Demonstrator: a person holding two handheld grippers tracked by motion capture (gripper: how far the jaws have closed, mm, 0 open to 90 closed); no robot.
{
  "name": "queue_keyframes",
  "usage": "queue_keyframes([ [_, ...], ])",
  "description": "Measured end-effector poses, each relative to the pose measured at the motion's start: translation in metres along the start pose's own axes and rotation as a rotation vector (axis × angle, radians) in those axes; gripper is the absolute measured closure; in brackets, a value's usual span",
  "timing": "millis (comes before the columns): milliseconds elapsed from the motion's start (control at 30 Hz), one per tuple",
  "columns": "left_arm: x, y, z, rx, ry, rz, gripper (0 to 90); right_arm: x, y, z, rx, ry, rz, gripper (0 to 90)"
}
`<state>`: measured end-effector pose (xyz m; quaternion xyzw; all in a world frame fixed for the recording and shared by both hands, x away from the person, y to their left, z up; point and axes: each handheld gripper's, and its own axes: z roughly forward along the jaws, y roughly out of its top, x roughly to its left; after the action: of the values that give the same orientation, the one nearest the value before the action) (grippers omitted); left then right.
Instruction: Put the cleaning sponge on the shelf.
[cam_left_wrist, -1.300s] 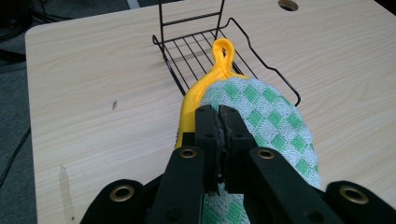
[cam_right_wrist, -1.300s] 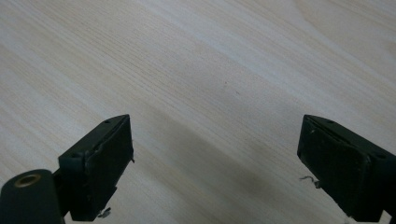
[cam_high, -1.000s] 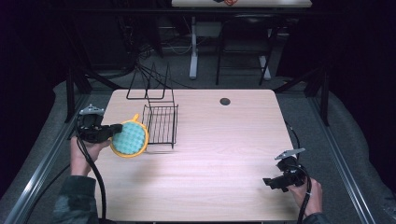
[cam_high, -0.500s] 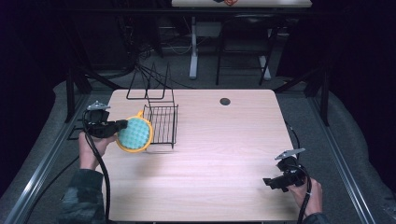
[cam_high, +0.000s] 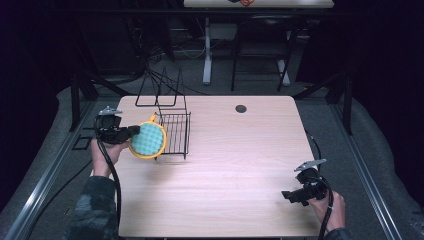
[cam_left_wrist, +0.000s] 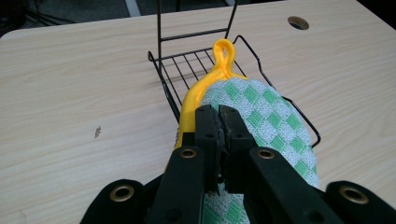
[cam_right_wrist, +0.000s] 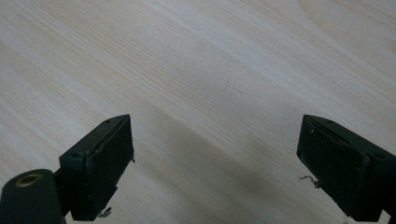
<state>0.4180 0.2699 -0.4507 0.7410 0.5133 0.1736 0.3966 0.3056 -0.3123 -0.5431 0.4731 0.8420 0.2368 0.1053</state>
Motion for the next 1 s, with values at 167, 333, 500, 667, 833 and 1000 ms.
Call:
queue_keyframes([
  [167, 0.002, 0.0, 0.009, -0.011, -0.004, -0.026, 87.6, 0.0, 0.0, 0.0, 0.01, 0.0, -0.002, 10.4],
  [333, 0.003, 0.001, 0.017, -0.019, 0.004, -0.037, 87.6, 0.0, 0.0, 0.0, 0.009, -0.001, 0.0, 10.4],
  [500, 0.002, 0.001, 0.025, -0.024, 0.01, -0.046, 87.6, -0.001, 0.0, 0.0, 0.017, 0.0, -0.004, 10.5],
  [667, 0.0, 0.002, 0.031, -0.028, 0.012, -0.045, 87.6, -0.001, -0.001, 0.001, 0.008, 0.001, -0.001, 10.5],
  [833, 0.0, 0.003, 0.037, -0.03, 0.015, -0.052, 87.6, -0.001, -0.002, 0.0, 0.005, 0.003, 0.005, 10.5],
  [1000, 0.0, 0.002, 0.047, -0.024, 0.012, -0.066, 87.6, -0.001, -0.003, -0.001, 0.016, 0.0, 0.007, 10.6],
])
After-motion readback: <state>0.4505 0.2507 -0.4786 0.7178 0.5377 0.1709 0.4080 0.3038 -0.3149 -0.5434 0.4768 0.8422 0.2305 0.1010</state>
